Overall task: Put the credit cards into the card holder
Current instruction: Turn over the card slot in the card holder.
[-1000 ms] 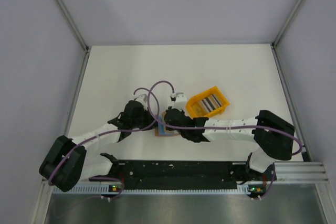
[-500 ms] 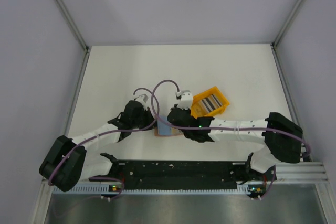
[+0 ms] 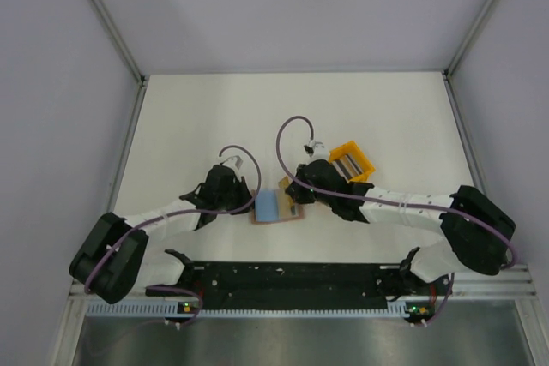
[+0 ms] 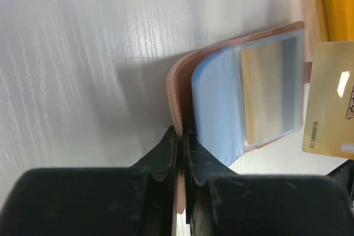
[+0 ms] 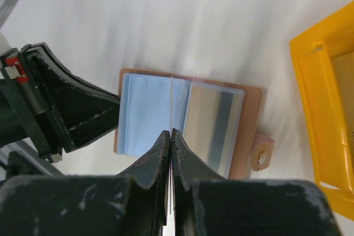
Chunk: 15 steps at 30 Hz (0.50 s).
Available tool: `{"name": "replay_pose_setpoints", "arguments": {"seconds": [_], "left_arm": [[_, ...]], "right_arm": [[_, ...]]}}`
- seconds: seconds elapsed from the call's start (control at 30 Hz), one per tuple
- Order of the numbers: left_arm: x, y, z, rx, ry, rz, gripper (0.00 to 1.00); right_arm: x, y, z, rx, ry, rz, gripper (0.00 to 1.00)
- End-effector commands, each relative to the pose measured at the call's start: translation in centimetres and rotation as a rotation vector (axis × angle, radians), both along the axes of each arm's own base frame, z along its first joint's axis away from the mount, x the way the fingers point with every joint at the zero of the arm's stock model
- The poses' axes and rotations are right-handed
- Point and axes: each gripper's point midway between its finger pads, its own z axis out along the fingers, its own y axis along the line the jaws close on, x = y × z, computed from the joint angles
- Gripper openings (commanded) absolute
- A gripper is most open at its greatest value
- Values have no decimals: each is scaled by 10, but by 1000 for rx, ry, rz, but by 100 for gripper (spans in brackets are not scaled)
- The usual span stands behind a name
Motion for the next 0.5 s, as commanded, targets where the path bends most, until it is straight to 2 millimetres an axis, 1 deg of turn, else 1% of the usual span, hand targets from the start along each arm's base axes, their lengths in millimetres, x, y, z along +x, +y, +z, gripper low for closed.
{"name": "replay_pose_setpoints", "arguments": {"seconds": [0.0, 0.03, 0.1, 0.23, 0.4, 0.47], "left_arm": [[4, 2, -8, 18, -13, 5, 0], [4, 2, -10, 22, -9, 6, 0], [4, 3, -12, 23, -5, 9, 0], [4, 5, -15, 33, -1, 15, 0], [3, 5, -15, 34, 1, 15, 0], [3, 5, -15, 32, 2, 15, 0]], "right_arm": [[-10, 31, 7, 173, 68, 143, 0], [-14, 34, 4, 181, 88, 164, 0], [-17, 37, -2, 199, 111, 172, 0], [-14, 37, -14, 228, 150, 148, 0], [-10, 29, -28, 236, 172, 90, 0], [-6, 24, -30, 215, 151, 68, 0]]}}
